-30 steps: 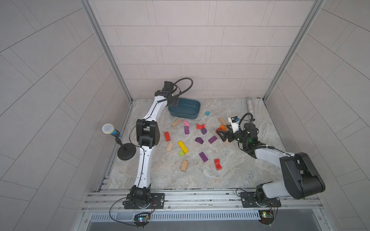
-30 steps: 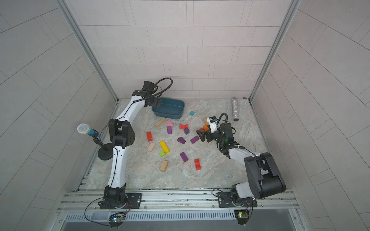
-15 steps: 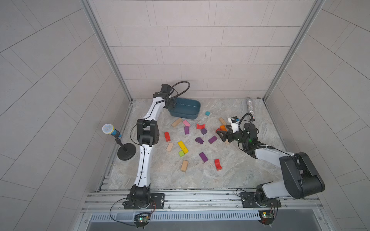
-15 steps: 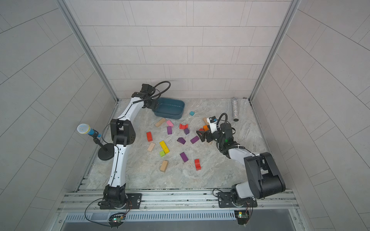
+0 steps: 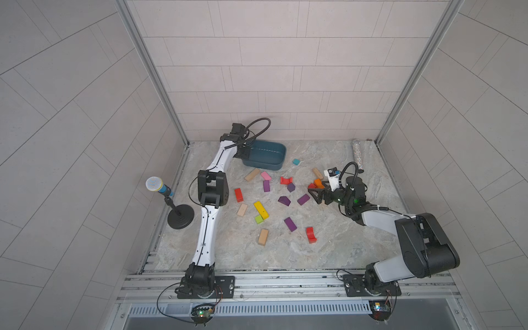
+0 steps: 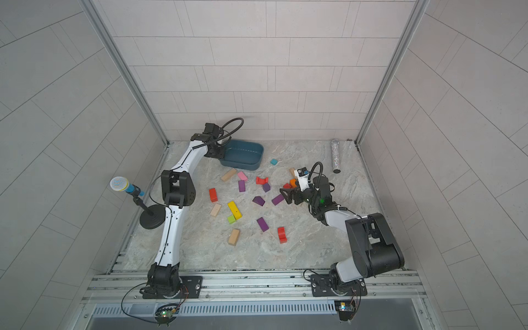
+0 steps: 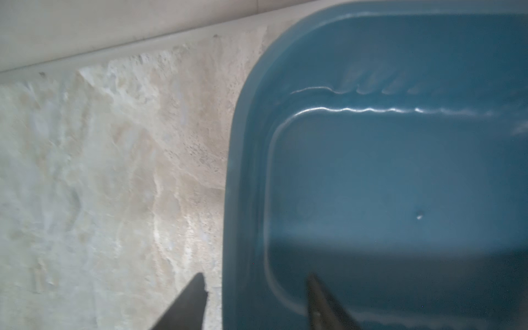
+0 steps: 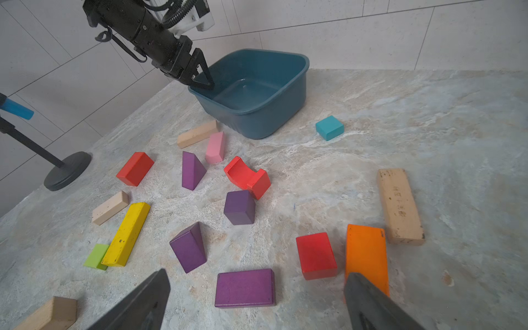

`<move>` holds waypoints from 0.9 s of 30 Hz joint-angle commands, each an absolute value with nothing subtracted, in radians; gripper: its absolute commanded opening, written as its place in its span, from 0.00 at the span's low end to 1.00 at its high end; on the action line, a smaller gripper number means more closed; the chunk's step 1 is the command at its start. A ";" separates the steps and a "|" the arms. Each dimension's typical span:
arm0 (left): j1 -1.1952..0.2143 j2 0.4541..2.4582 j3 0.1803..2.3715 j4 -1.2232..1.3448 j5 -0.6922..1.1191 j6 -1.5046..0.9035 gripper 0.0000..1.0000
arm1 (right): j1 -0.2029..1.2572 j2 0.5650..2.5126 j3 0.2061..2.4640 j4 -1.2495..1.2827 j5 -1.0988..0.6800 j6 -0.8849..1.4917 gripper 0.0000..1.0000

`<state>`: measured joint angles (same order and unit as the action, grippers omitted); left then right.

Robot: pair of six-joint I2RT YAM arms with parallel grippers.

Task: Pick purple bricks into the storage bin
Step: Adjust the storage box at the center of the board.

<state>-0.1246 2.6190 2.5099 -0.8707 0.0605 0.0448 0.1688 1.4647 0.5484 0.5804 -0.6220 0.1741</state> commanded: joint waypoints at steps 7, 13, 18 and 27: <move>-0.112 2.648 2.530 -0.900 0.060 -0.040 0.25 | 0.166 1.483 0.568 0.607 -0.637 0.181 1.00; -0.102 2.638 2.531 -0.913 0.081 -0.121 0.00 | 0.166 1.485 0.569 0.607 -0.638 0.179 1.00; -0.102 2.619 2.502 -0.894 0.101 -0.216 0.00 | 0.167 1.479 0.567 0.602 -0.641 0.178 1.00; -0.156 2.609 2.447 -0.789 0.119 -0.369 0.00 | 0.169 1.454 0.556 0.595 -0.641 0.173 1.00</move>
